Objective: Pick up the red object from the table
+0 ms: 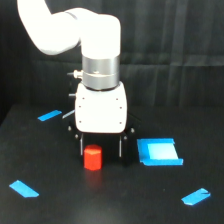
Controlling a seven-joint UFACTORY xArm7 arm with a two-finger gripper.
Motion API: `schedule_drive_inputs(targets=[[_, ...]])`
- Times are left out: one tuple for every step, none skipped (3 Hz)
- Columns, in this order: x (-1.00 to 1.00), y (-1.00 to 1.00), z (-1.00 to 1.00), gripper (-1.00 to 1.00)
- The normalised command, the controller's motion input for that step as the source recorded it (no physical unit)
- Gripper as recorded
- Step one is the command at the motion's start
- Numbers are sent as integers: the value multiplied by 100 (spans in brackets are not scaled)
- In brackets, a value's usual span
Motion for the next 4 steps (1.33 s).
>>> schedule_drive_inputs(targets=[[-1, -9, 11, 86], [7, -3, 9, 64], [0, -11, -6, 65], [-3, -10, -5, 59]])
